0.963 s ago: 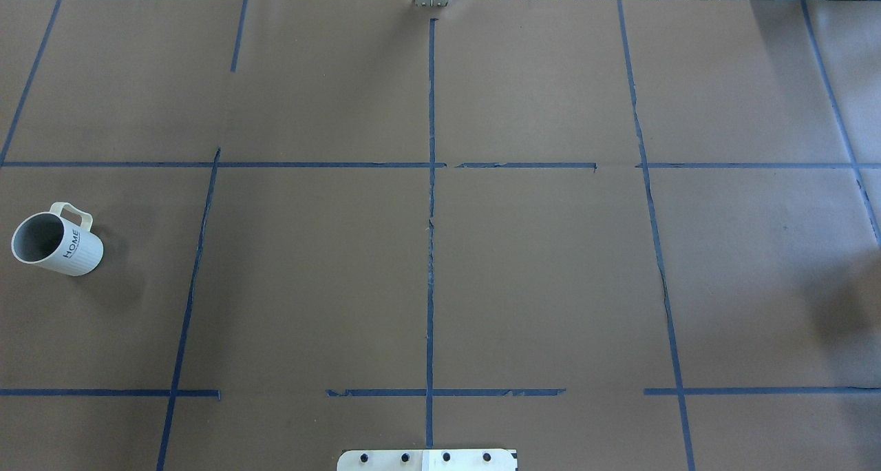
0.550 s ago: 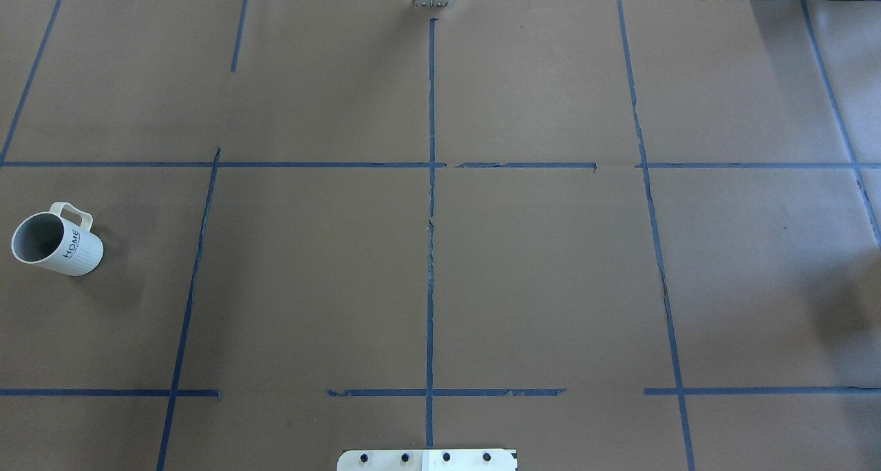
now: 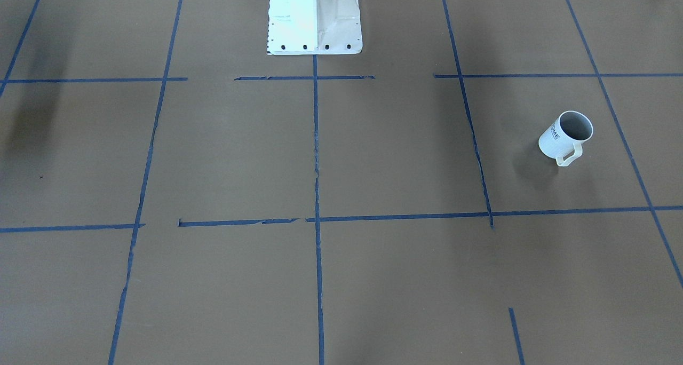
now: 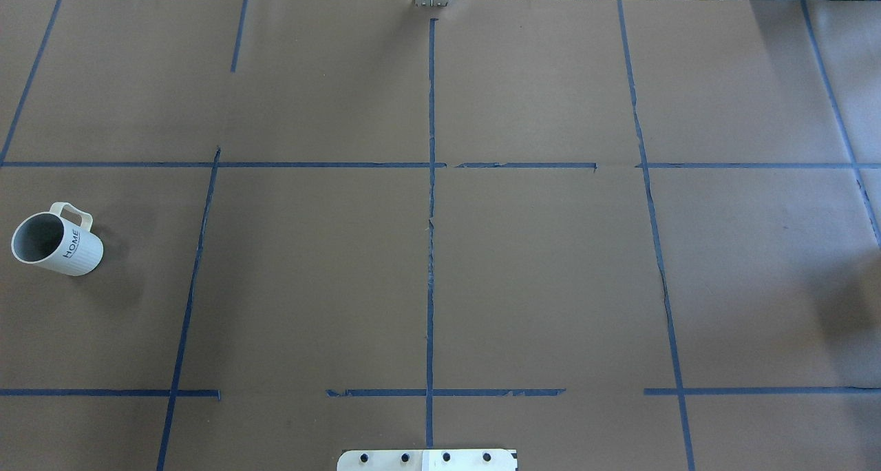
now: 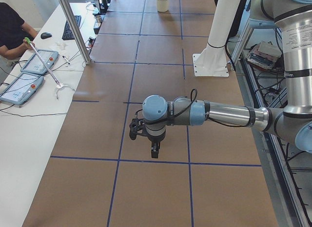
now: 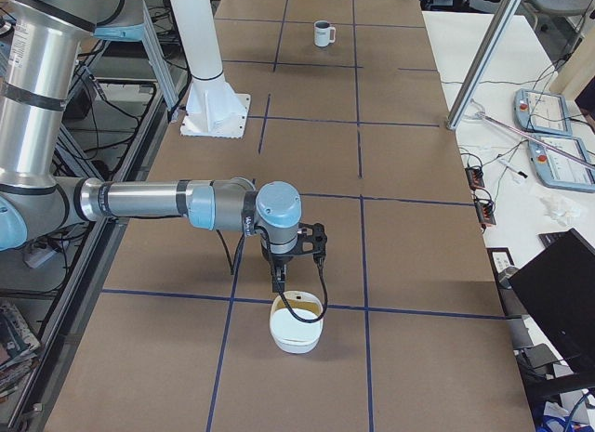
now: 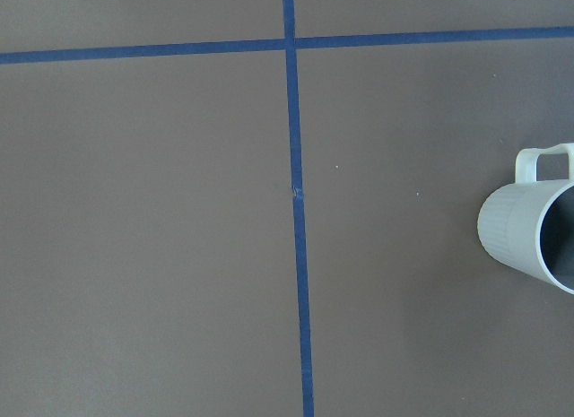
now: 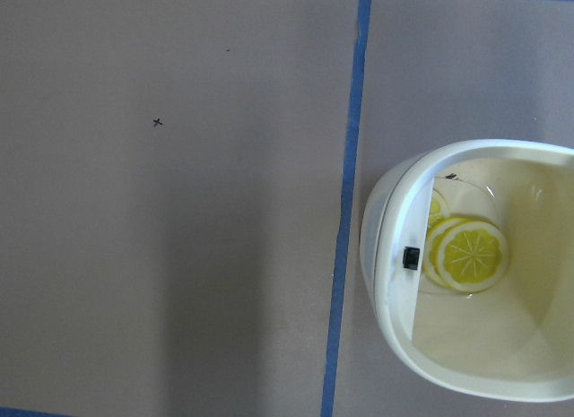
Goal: Left arm hands cup to right arm to dump lemon
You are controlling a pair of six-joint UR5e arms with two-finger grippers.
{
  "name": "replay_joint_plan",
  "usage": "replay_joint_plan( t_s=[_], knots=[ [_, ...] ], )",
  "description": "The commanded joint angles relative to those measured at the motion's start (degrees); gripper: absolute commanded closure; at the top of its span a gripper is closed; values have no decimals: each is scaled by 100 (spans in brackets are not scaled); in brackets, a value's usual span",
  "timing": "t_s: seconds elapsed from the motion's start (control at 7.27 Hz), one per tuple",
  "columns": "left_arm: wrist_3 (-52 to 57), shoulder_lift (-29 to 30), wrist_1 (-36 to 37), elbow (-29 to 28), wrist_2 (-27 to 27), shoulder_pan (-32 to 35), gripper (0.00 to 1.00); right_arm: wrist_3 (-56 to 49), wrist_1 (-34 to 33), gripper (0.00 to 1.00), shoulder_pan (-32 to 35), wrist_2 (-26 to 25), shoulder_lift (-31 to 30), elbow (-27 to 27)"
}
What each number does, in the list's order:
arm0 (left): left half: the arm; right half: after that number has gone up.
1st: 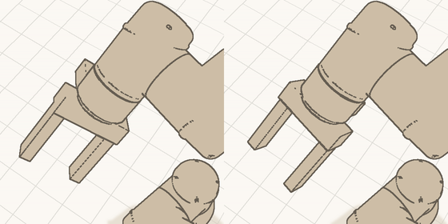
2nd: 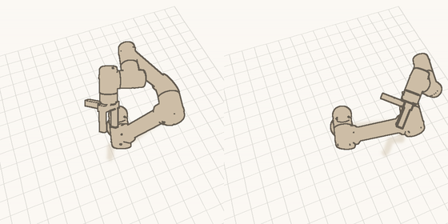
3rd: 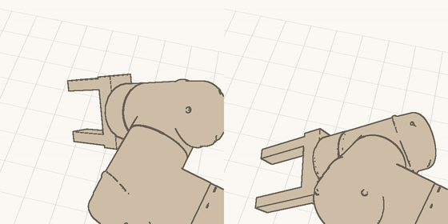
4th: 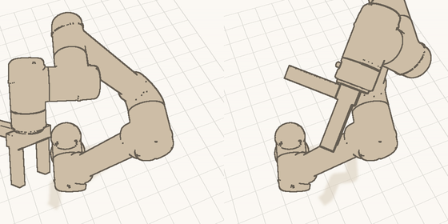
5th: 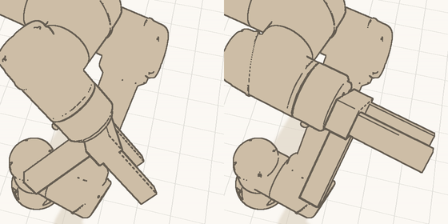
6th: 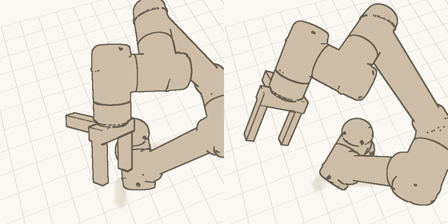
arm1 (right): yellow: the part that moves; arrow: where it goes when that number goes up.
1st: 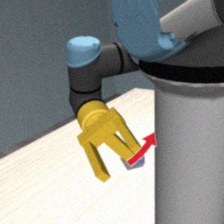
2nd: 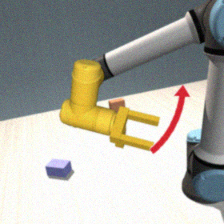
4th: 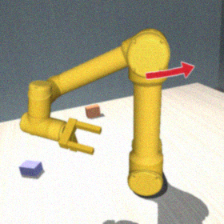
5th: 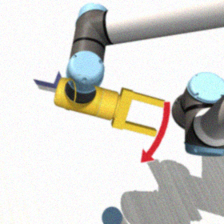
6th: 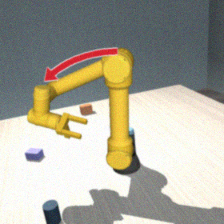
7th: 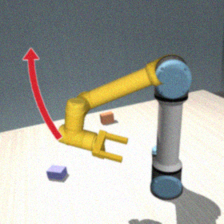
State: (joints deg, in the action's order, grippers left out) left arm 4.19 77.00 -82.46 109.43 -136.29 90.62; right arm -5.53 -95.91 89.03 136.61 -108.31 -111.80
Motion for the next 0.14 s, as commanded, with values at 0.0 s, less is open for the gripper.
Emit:
replay_joint_plan(
  t_s=[0.0],
  knots=[
    [3,-10,1,-18,-20,-1,0,-1,2,0,0,-3,20,27]
  ],
)
